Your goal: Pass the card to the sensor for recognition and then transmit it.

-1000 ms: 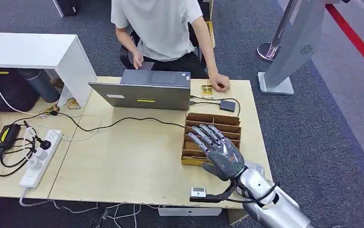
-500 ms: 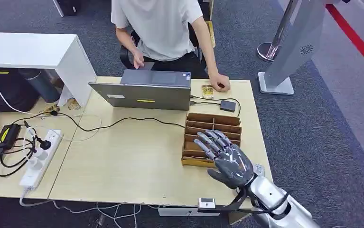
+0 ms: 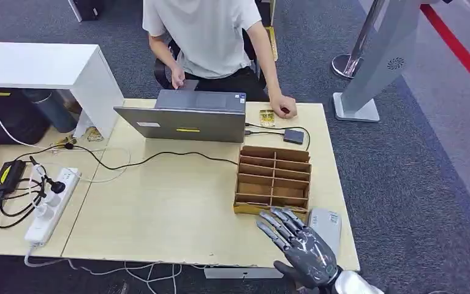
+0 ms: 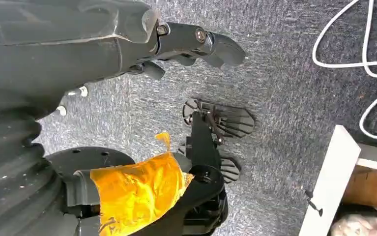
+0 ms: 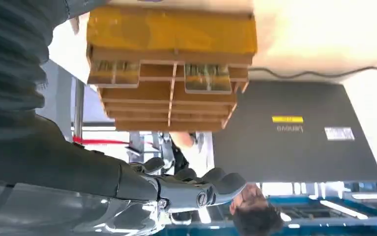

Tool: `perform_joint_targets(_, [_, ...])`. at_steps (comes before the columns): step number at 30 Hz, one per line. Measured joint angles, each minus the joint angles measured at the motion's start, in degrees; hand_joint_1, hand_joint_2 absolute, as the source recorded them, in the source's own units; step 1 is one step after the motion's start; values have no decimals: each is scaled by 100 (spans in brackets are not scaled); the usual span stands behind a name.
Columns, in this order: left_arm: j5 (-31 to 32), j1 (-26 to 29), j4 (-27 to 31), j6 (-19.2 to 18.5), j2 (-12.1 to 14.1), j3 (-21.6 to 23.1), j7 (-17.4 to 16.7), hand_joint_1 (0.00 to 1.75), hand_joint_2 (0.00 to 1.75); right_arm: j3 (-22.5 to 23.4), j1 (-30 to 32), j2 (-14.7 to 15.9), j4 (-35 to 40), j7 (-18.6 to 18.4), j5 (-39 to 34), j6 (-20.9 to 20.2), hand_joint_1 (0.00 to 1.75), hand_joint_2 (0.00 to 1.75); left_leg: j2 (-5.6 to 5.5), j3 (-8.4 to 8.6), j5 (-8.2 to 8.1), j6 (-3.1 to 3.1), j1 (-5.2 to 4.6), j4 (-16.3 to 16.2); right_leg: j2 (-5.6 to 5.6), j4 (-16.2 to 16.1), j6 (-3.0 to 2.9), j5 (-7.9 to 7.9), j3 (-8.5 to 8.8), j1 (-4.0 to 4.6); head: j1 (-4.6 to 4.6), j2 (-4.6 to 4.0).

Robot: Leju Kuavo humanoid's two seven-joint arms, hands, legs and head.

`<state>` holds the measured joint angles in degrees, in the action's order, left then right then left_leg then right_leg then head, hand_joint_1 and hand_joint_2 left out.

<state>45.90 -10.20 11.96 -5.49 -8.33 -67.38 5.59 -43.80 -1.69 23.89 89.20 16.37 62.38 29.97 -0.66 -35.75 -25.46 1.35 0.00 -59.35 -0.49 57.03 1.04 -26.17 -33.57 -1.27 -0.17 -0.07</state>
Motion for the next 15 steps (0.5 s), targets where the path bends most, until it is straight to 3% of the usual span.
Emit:
perform_joint_targets(6, [2, -40, 0, 20, 0, 76, -98, 0, 175, -13, -28, -500, -622, 11, 181, 184, 0, 175, 0, 1, 1, -1, 1, 0, 0, 1, 0, 0, 1, 1, -2, 0])
perform_joint_targets(11, [4, -65, 0, 37, 0, 129, -114, 0, 175, -15, -62, -688, -898, -20, 223, 230, 0, 175, 0, 1, 1, -1, 1, 0, 1, 1, 0, 0, 1, 1, 0, 0])
perform_joint_targets(15, [11, -102, 0, 76, -15, 201, -196, 0, 175, -31, -227, -974, -1306, -199, 402, 535, 0, 175, 1, 1, 1, -1, 1, 0, 1, 1, 0, 0, 1, 1, 0, 0])
